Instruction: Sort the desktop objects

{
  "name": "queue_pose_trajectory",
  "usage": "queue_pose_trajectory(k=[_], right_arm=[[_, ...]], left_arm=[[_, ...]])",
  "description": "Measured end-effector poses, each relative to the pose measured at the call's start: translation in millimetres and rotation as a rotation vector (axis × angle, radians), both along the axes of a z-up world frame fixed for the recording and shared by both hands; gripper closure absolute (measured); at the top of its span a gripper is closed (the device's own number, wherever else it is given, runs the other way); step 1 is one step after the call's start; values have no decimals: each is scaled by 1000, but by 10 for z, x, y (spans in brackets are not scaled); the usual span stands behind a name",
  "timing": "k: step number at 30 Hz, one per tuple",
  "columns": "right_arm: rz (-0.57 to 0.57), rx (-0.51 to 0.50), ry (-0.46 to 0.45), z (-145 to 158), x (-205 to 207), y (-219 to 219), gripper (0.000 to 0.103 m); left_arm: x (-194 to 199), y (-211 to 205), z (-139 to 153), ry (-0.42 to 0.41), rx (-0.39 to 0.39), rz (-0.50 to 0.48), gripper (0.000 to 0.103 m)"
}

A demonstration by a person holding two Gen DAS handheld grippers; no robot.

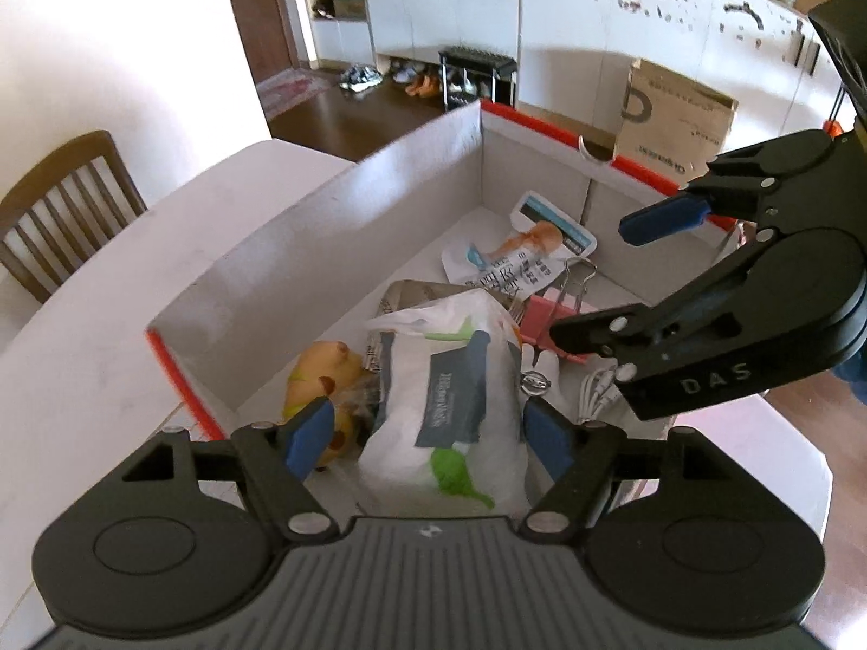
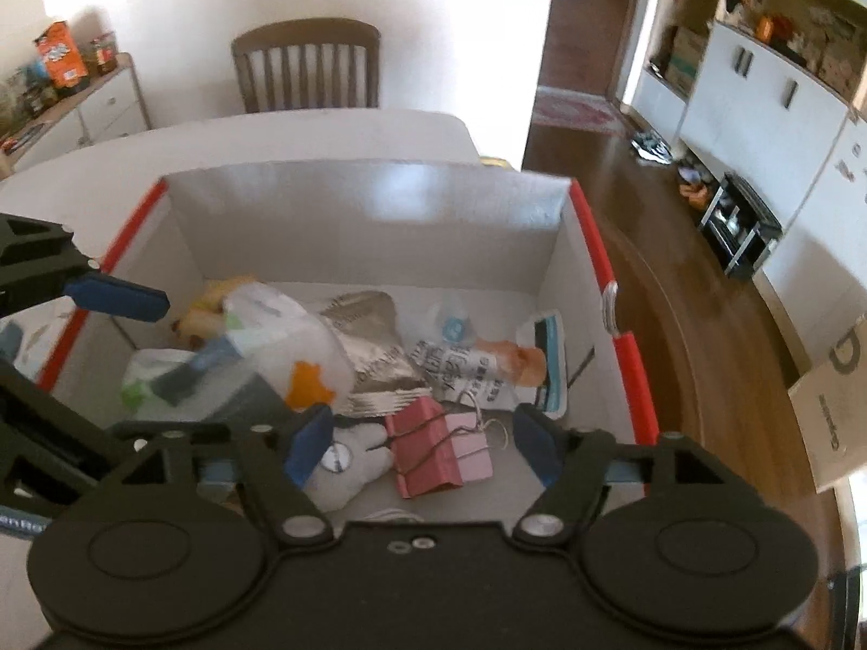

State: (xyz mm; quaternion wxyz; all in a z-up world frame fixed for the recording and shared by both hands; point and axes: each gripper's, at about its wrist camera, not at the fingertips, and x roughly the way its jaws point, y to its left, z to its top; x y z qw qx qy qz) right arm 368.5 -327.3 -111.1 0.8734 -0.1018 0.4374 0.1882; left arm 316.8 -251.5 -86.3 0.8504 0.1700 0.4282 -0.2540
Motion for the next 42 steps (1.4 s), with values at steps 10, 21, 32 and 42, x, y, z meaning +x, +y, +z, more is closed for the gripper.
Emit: queue_pose_trajectory(k=[10, 21, 32, 42], right_arm=[[20, 91, -44, 269, -226, -5, 15], [21, 162, -78, 461, -537, 56, 9], [6, 192, -96, 580, -822, 147, 8], [-10, 199, -139, 669, -1081, 236, 7]], left_arm=[[-208, 362, 249, -45, -88, 56, 23], [-419, 661, 327, -61, -144, 77, 23], [-607, 908, 409, -58, -174, 117, 23], [-834, 1006, 498, -90, -173, 143, 14]])
